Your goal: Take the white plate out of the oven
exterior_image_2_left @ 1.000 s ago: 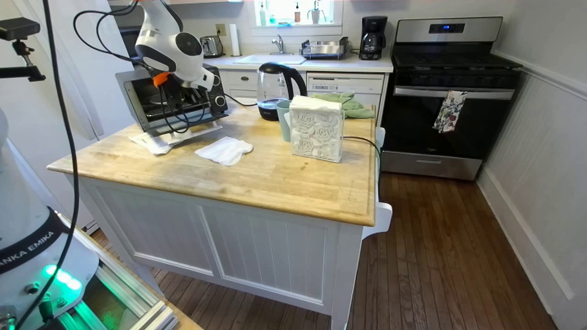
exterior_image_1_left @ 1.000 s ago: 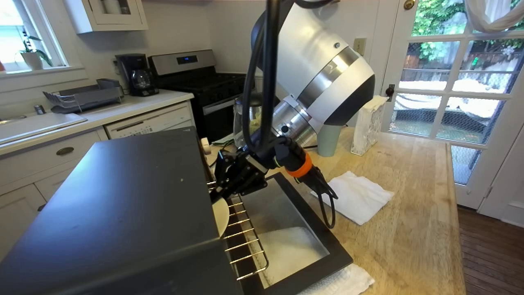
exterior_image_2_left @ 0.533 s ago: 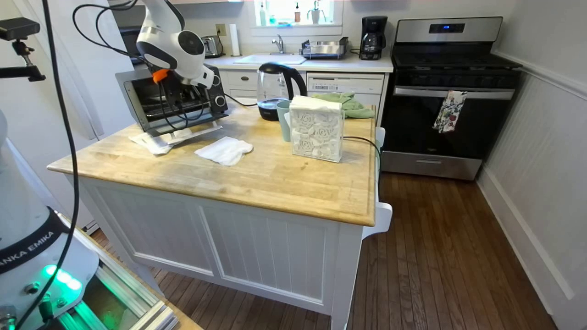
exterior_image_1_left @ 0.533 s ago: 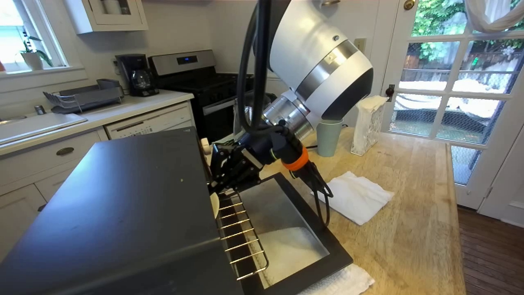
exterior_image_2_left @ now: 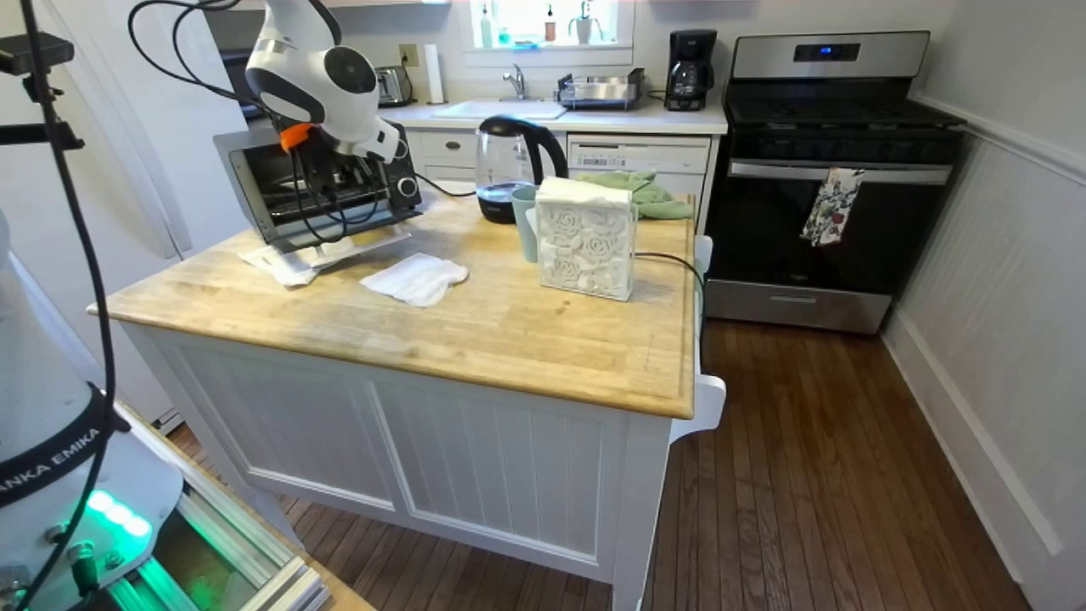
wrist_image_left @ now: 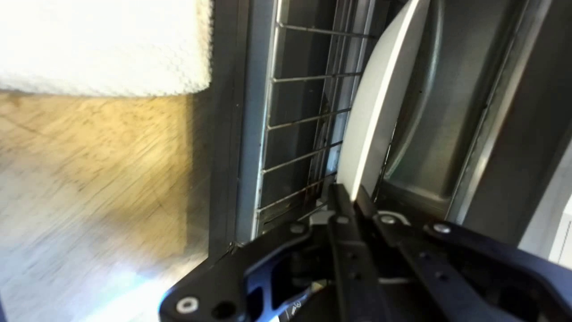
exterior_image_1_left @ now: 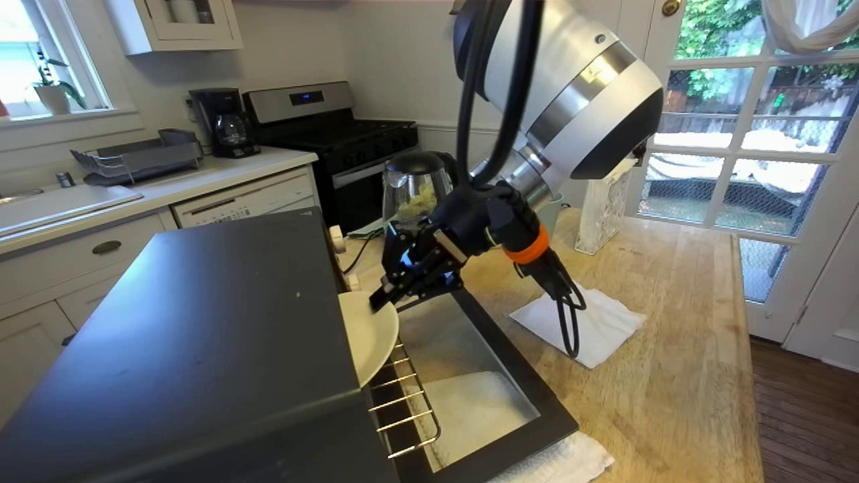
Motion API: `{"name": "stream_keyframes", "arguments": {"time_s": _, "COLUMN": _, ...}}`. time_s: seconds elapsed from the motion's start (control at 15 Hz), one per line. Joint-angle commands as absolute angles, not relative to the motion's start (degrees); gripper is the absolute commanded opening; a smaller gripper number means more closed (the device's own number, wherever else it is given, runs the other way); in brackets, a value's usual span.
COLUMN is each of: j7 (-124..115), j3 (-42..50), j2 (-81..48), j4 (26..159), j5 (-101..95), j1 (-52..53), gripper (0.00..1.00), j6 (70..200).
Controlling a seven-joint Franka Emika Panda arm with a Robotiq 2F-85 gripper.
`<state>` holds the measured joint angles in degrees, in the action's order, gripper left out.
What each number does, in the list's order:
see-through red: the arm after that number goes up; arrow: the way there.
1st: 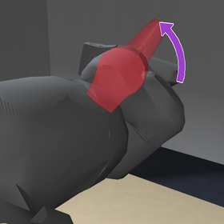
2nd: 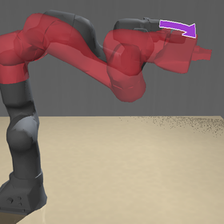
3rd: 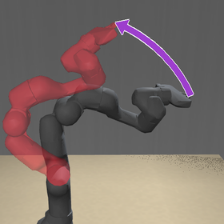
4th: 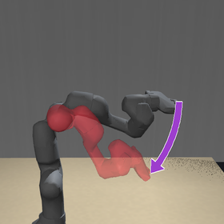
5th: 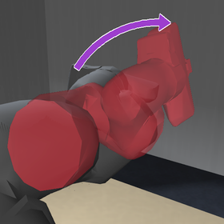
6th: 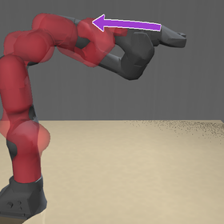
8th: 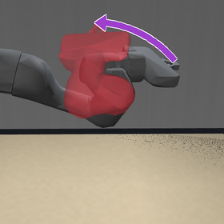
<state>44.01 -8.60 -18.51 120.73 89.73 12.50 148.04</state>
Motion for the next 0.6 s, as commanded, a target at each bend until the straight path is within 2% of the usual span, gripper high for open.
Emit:
{"name": "stream_keyframes", "arguments": {"time_s": 0.0, "j7": 42.8, "j3": -8.2, "j2": -10.2, "j4": 129.3, "j5": 90.4, "j1": 11.1, "gripper": 0.01, "j6": 147.0}}
{"name": "stream_keyframes", "arguments": {"time_s": 0.53, "j7": 41.2, "j3": -6.0, "j2": 7.8, "j4": 145.1, "j5": 95.4, "j1": 7.1, "gripper": 0.01, "j6": 146.2}}
